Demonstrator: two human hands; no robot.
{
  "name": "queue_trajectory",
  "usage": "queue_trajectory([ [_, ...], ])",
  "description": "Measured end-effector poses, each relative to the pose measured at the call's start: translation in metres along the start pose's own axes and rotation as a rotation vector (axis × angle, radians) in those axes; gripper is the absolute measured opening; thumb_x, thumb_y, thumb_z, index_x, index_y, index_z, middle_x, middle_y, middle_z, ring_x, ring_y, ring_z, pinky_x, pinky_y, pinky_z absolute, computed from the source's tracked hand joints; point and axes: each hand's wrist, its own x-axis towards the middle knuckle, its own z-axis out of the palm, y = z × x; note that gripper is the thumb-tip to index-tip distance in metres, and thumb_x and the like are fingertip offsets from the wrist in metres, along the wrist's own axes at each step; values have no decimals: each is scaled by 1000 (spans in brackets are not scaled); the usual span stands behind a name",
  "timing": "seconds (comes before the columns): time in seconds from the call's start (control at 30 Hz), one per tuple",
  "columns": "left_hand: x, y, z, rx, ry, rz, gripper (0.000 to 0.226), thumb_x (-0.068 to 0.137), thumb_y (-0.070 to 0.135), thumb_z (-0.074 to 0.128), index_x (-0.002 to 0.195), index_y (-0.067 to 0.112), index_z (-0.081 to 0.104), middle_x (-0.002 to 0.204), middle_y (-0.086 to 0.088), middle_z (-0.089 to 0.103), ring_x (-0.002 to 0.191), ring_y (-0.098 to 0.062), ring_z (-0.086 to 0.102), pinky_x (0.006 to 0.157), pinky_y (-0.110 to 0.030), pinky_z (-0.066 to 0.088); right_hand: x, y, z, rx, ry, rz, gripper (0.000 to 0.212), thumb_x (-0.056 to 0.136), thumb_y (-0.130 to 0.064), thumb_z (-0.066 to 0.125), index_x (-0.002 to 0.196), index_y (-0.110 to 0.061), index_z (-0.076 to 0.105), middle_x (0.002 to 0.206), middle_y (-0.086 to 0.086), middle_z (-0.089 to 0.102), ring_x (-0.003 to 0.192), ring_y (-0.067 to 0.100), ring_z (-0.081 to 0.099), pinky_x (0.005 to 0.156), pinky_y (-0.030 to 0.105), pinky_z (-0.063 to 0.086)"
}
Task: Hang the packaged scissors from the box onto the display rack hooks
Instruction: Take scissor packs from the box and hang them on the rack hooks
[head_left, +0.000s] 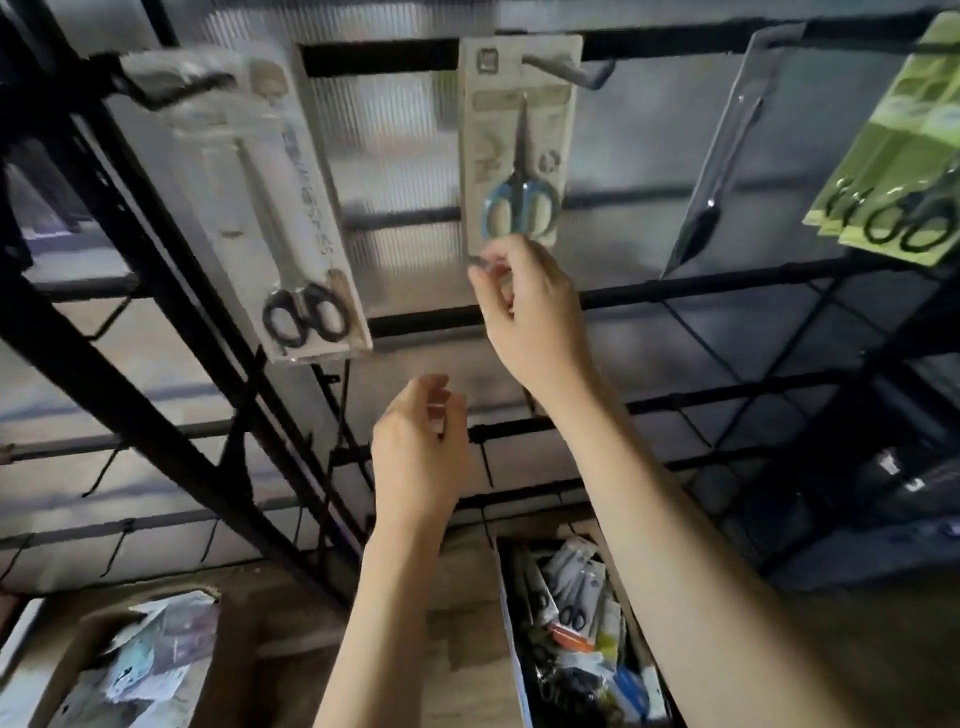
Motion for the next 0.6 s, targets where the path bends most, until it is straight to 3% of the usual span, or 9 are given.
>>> queue_trajectory([
  [0.13,-42,-1,67,-7,-174,-14,18,92,14,57,107,9,65,92,-1,69,82,-15,64,73,-27,50,-74,57,-32,-104,-34,138,19,93,-21,54,98,-5,61,90,4,63,69,7,53,58,8,35],
  [0.2,-67,-7,101,-5,-267,-60,17,91,14,57,106,9,65,92,-5,71,84,-20,66,74,-32,52,-113,86,-46,-153,-81,231,15,92,-19,56,97,-6,61,89,3,62,68,10,53,56,10,32],
  [0.37,-125,-34,167,70,-449,-146,17,90,14,58,105,8,65,96,-8,70,88,-25,65,71,-26,45,-215,157,-70,-248,-253,429,16,92,-20,55,98,-6,60,90,7,62,71,23,61,59,32,50],
  [0.5,-168,-83,216,159,-556,-208,21,90,13,56,109,9,64,100,-10,67,89,-26,61,67,-24,38,-301,201,-72,-260,-424,569,15,94,-21,54,104,-12,59,97,1,61,83,15,60,66,25,48],
  [0.6,-202,-135,255,236,-659,-221,23,89,10,57,110,6,63,103,-11,65,90,-29,60,66,-23,35,-367,241,-58,-315,-586,682,23,95,-22,51,115,-12,58,108,3,62,98,20,59,77,30,50],
])
